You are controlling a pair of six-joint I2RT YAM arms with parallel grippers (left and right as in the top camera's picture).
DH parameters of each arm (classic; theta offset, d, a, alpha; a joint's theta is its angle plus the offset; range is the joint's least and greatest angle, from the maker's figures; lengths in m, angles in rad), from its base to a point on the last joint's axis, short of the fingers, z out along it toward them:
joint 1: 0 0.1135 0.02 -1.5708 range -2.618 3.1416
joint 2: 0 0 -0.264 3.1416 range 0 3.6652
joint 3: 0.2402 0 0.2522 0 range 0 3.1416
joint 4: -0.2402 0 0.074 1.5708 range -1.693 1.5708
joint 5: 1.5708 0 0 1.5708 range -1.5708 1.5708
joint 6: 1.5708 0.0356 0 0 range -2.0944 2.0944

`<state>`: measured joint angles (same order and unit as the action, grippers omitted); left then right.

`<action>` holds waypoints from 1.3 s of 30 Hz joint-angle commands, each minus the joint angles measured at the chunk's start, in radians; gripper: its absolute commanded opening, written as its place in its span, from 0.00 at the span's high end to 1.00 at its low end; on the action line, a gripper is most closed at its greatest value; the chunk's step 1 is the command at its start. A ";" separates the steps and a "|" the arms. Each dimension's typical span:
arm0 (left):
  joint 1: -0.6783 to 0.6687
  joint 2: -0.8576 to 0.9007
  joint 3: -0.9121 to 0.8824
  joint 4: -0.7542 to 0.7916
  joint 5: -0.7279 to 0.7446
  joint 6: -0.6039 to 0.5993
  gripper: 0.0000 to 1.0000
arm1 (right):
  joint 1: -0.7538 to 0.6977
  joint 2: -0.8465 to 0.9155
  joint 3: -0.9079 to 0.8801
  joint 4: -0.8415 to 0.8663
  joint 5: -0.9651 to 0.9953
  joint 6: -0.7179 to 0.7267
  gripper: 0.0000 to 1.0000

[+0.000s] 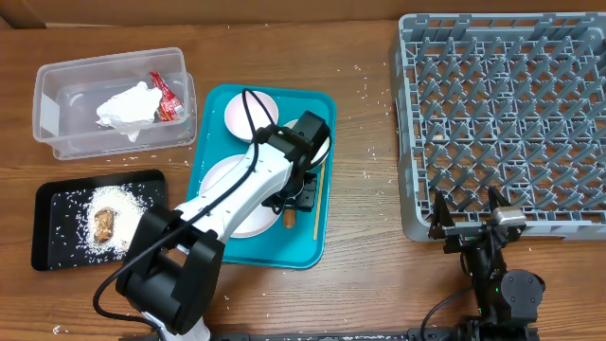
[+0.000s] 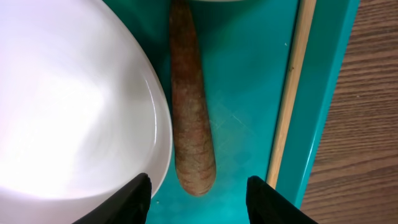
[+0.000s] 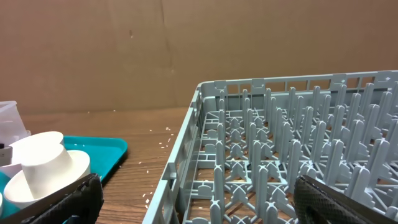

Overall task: Sort waste into correct bins and load items into the dishwasher
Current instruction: 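Move the left gripper back over the brown stick on the teal tray, then close the left gripper on the brown stick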

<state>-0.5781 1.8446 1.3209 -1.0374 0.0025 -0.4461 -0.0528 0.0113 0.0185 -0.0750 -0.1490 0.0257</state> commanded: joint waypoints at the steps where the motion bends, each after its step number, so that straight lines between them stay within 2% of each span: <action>1: -0.026 0.016 0.004 0.011 -0.016 -0.010 0.48 | -0.005 -0.001 -0.010 0.005 0.009 -0.003 0.00; 21: -0.044 0.103 -0.006 0.048 -0.010 -0.007 0.48 | -0.005 -0.001 -0.010 0.005 0.009 -0.004 0.00; 27: -0.044 0.108 -0.006 0.048 -0.040 -0.008 0.48 | -0.005 -0.001 -0.010 0.005 0.009 -0.004 0.00; 39: -0.047 0.112 -0.010 0.051 -0.009 -0.011 0.48 | -0.005 -0.001 -0.010 0.005 0.009 -0.004 0.00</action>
<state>-0.6159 1.9381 1.3205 -0.9928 -0.0158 -0.4461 -0.0528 0.0113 0.0185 -0.0750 -0.1490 0.0254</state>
